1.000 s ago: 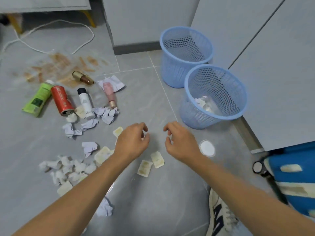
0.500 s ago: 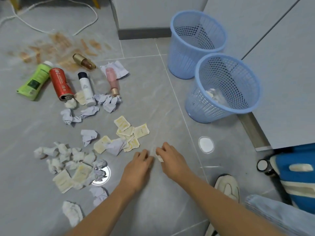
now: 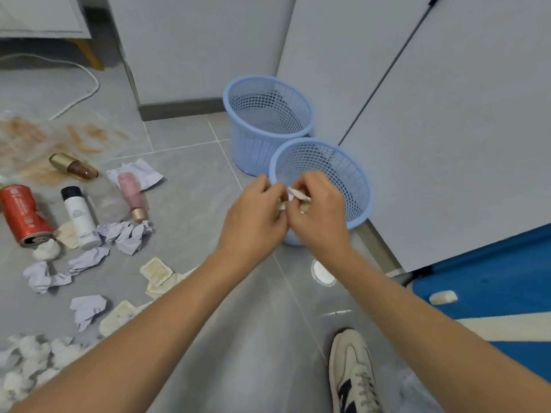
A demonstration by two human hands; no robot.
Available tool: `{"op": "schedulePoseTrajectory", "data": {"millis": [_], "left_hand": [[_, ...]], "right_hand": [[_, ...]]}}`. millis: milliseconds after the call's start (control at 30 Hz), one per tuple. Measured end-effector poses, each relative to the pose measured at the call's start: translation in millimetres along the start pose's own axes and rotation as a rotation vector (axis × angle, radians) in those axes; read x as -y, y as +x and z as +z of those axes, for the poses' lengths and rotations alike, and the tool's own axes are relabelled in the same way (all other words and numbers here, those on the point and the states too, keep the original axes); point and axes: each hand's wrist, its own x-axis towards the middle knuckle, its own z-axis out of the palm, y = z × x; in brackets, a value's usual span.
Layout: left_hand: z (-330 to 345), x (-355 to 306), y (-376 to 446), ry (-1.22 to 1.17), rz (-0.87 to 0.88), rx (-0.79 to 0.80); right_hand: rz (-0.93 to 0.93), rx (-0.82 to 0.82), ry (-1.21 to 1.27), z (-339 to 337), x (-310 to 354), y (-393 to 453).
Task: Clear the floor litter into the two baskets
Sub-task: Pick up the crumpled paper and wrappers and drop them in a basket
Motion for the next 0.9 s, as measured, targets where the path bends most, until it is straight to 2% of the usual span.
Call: {"op": "schedulePoseTrajectory", "data": {"millis": [100,233,333,400,467,533,667,900], "left_hand": [[13.6,-15.1,56.9,0.027,0.01,0.055],[24.6,-15.4,83.6,0.11,-0.012,0.233],[9.8,11.0,55.5,0.101,-0.051,0.167],[-5.3,46.4,17.6,0.099,-0.116,0.117],[-19.1,88.1,-30.8,0.091,-0.22,0.079],[-27.7,124.7,-83.5,0.113,-0.344,0.069],[-21.9,165.1,-170.8,0.203,-0.499,0.166],[12.2,168.3,-221.7,0.299,-0.24,0.352]], "right_hand": [[0.1,-0.014,-0.1,-20.9,-24.4,40.5],[0.297,0.305,-0.282,-29.7,-56.9,59.3],[0.154,0.25,-0.315,-19.4,-54.1,40.4],[0.006,0.185,-0.246,-2.2,-36.5,18.4],[-0.139,0.19,-0.154,23.6,-14.4,-11.7],[-0.201,0.303,-0.069,55.0,3.2,-49.1],[-0.116,0.693,-0.069,120.9,16.4,-117.0],[-0.169,0.876,-0.06,190.5,9.8,-146.5]]}}
